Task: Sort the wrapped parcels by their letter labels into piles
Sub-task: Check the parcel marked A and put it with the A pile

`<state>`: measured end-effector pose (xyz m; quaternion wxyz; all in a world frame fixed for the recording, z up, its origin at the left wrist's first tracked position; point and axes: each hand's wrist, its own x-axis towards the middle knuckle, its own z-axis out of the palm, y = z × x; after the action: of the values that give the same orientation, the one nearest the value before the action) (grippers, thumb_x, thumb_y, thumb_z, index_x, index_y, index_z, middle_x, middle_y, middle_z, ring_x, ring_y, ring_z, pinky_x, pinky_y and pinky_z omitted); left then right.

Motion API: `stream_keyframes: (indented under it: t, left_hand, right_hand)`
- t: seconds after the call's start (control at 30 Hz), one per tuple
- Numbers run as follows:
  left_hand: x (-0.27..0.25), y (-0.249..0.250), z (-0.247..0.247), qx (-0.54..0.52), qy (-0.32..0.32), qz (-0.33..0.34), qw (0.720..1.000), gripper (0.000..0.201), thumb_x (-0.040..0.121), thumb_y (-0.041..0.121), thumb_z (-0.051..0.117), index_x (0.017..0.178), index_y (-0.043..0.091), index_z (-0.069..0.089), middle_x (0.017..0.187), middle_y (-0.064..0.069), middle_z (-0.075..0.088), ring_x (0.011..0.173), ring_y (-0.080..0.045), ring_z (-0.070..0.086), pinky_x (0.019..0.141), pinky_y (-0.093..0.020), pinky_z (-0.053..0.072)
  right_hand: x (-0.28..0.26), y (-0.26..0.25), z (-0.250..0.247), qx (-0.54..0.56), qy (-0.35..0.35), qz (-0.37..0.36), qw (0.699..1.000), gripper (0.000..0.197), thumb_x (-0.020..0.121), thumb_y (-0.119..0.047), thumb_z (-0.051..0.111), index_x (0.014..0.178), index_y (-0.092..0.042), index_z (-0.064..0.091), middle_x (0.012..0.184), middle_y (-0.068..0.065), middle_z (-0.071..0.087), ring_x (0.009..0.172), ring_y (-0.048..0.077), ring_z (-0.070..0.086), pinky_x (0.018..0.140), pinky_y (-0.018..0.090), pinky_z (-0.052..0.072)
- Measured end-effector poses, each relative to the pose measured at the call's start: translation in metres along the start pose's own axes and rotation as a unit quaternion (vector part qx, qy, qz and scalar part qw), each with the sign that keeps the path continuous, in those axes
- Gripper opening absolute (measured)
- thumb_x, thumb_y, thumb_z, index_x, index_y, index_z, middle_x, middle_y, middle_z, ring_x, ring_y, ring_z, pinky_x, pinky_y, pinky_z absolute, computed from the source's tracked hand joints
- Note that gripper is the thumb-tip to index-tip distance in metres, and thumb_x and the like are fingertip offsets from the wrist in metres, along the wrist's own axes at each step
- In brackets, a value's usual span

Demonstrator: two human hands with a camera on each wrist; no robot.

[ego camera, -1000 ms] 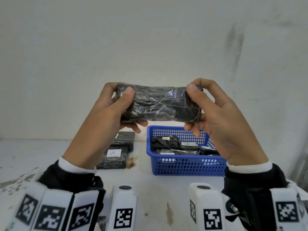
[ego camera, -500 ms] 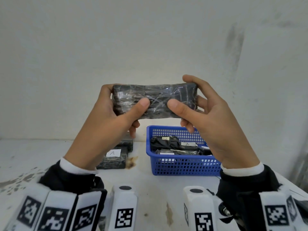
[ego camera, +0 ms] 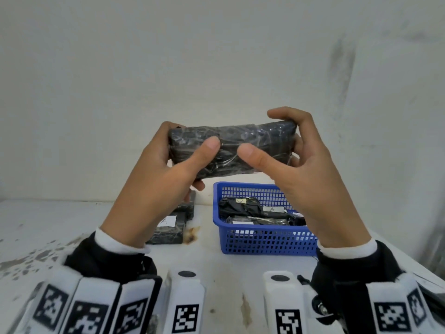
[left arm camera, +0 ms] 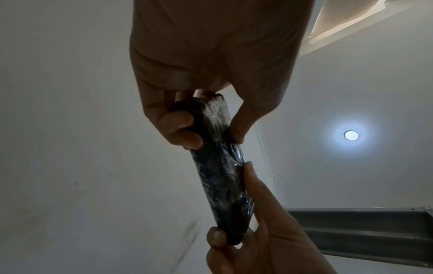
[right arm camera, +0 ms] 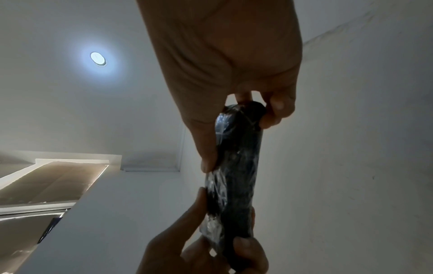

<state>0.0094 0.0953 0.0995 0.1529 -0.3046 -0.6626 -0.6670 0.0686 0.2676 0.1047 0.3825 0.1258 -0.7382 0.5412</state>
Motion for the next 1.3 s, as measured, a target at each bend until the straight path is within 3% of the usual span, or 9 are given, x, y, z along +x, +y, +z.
stream_keyframes:
  t: [0.2, 0.37, 0.5, 0.7, 0.83, 0.9, 1.0, 1.1, 1.3]
  left_hand:
    - [0.000, 0.001, 0.004, -0.036, -0.007, -0.002, 0.999, 0.032, 0.082, 0.044, 0.064, 0.096, 0.017, 0.054, 0.073, 0.006, 0.068, 0.060, -0.017, 0.064, 0.057, -0.033, 0.051]
    - [0.000, 0.001, 0.007, -0.033, -0.001, 0.005, 0.999, 0.038, 0.069, 0.049, 0.071, 0.089, 0.022, 0.053, 0.075, 0.005, 0.066, 0.062, -0.016, 0.065, 0.063, -0.035, 0.057]
    - [-0.002, 0.001, 0.006, -0.024, -0.002, 0.018, 1.000, 0.039, 0.072, 0.048, 0.077, 0.092, 0.024, 0.053, 0.076, 0.013, 0.067, 0.075, -0.017, 0.069, 0.074, -0.038, 0.060]
    - [-0.003, 0.003, 0.009, -0.037, -0.005, 0.013, 0.999, 0.038, 0.069, 0.048, 0.071, 0.094, 0.026, 0.053, 0.094, 0.003, 0.072, 0.084, -0.016, 0.073, 0.082, -0.037, 0.060]
    - [0.002, -0.001, 0.003, -0.077, 0.028, -0.026, 0.996, 0.081, 0.048, 0.053, 0.084, 0.116, 0.015, 0.059, 0.105, 0.000, 0.074, 0.097, -0.016, 0.072, 0.096, -0.037, 0.051]
    - [0.004, -0.001, -0.001, -0.078, 0.032, -0.032, 0.996, 0.093, 0.043, 0.053, 0.085, 0.122, 0.013, 0.060, 0.109, 0.000, 0.073, 0.103, -0.014, 0.069, 0.098, -0.034, 0.048]
    - [0.002, 0.001, -0.004, -0.093, 0.051, -0.034, 0.994, 0.085, 0.043, 0.043, 0.090, 0.119, 0.018, 0.061, 0.111, 0.000, 0.071, 0.099, -0.015, 0.071, 0.093, -0.032, 0.052]
    - [0.000, 0.005, -0.003, -0.125, 0.034, -0.036, 0.991, 0.077, 0.057, 0.026, 0.092, 0.124, 0.015, 0.057, 0.117, -0.005, 0.066, 0.090, -0.024, 0.074, 0.080, -0.036, 0.060]
    - [0.003, 0.005, -0.006, -0.144, 0.032, -0.018, 0.989, 0.075, 0.067, 0.028, 0.082, 0.134, 0.011, 0.051, 0.124, -0.003, 0.066, 0.089, -0.015, 0.073, 0.091, -0.035, 0.054]
  right_hand:
    - [-0.001, -0.005, -0.001, 0.014, 0.002, 0.010, 1.000, 0.038, 0.078, -0.040, 0.074, 0.112, -0.035, 0.058, 0.085, -0.004, 0.065, 0.064, 0.001, 0.057, 0.057, 0.011, 0.044]
    - [0.001, 0.002, -0.001, -0.028, 0.017, 0.010, 0.999, 0.051, 0.068, -0.057, 0.073, 0.113, -0.041, 0.057, 0.095, 0.002, 0.070, 0.085, 0.020, 0.069, 0.078, 0.031, 0.059]
    - [0.001, 0.004, -0.002, -0.064, 0.017, 0.033, 0.997, 0.061, 0.062, -0.067, 0.069, 0.115, -0.044, 0.051, 0.095, -0.015, 0.069, 0.084, 0.007, 0.069, 0.079, 0.025, 0.057]
    - [0.000, -0.002, 0.001, -0.042, 0.037, 0.009, 0.998, 0.056, 0.067, -0.060, 0.072, 0.116, -0.042, 0.052, 0.095, -0.012, 0.069, 0.079, 0.002, 0.067, 0.074, 0.019, 0.055]
    - [0.001, -0.001, 0.001, -0.030, 0.027, 0.014, 0.999, 0.071, 0.077, -0.062, 0.061, 0.142, -0.051, 0.034, 0.116, -0.004, 0.070, 0.092, 0.007, 0.073, 0.088, 0.025, 0.057]
    - [0.001, -0.001, 0.000, -0.023, 0.021, 0.037, 0.999, 0.083, 0.079, -0.059, 0.062, 0.151, -0.049, 0.022, 0.117, -0.006, 0.068, 0.084, 0.007, 0.074, 0.079, 0.023, 0.057]
    - [0.003, -0.001, -0.004, 0.023, 0.031, 0.064, 0.997, 0.086, 0.074, -0.051, 0.069, 0.151, -0.027, 0.039, 0.104, -0.007, 0.071, 0.076, 0.008, 0.070, 0.071, 0.025, 0.053]
    - [0.005, -0.002, -0.010, 0.062, 0.031, 0.053, 0.996, 0.058, 0.076, -0.039, 0.071, 0.130, -0.019, 0.063, 0.096, -0.002, 0.075, 0.075, 0.014, 0.067, 0.074, 0.027, 0.052]
    - [0.006, 0.000, -0.014, 0.076, 0.012, 0.059, 0.995, 0.061, 0.079, -0.026, 0.075, 0.137, -0.017, 0.056, 0.111, 0.000, 0.075, 0.082, 0.015, 0.074, 0.087, 0.034, 0.055]
